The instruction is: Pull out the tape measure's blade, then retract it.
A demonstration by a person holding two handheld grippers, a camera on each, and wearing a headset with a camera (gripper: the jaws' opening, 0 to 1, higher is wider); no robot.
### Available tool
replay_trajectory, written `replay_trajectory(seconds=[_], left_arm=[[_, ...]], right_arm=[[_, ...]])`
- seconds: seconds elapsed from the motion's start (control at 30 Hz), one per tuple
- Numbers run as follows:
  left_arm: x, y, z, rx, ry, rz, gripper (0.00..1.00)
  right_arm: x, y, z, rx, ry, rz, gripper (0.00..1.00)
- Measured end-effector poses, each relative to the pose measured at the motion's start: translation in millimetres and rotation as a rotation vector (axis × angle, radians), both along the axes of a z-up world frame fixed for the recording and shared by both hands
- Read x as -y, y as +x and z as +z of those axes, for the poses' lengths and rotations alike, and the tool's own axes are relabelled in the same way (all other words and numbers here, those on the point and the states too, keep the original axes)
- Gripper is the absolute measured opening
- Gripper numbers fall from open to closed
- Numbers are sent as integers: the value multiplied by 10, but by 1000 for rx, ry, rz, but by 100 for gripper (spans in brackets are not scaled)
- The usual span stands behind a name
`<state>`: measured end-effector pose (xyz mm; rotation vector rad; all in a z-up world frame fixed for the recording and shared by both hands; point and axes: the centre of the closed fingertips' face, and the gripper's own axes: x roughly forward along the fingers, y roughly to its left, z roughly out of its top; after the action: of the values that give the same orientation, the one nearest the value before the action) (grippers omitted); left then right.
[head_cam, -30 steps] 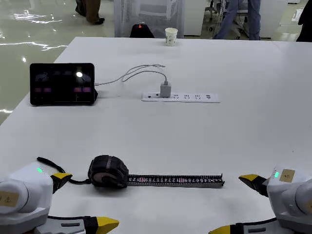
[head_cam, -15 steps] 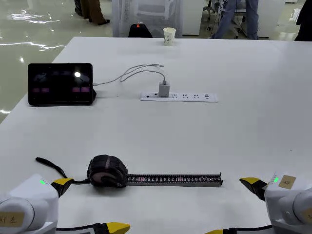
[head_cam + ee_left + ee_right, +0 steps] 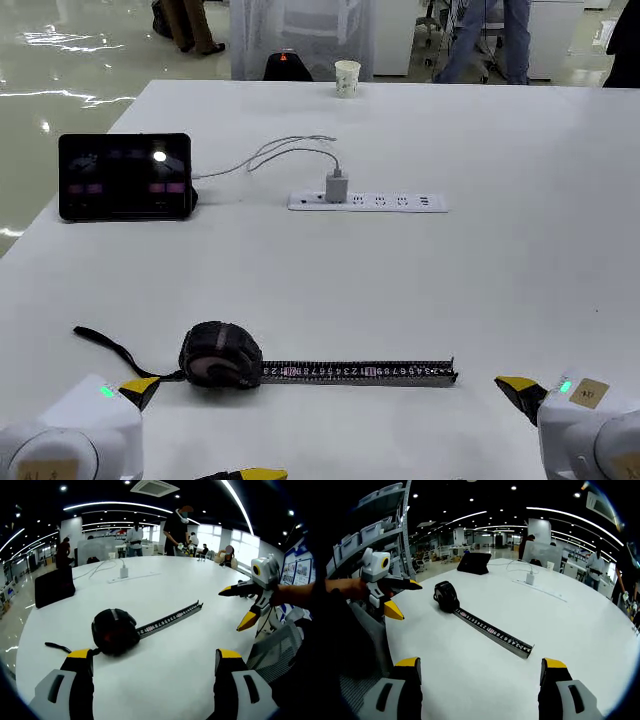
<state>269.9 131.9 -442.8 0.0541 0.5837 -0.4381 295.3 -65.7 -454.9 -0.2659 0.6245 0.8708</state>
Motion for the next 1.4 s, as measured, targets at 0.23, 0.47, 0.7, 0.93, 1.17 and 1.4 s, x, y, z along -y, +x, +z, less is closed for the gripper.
replay_trajectory(seconds=[0.23,0.47,0.7,0.93,1.17,1.4], left_arm=[[-2,-26,7,-5,-15,73,99],[22,-49,29,-5,-13,93,99],[25,-38,47,-8,-13,102,99],[4,-28,66,-6,-7,117,99],[-21,-20,76,-1,1,126,99],[3,-8,79,-1,1,124,99]], right_arm=[[-61,-13,22,1,-1,-31,99],[-114,-45,42,0,-1,-42,99],[-131,-49,80,-4,6,-71,99],[-147,-74,79,-4,0,-79,99],[-163,-86,86,-6,5,-82,99],[-162,-86,87,-7,4,-83,99]])
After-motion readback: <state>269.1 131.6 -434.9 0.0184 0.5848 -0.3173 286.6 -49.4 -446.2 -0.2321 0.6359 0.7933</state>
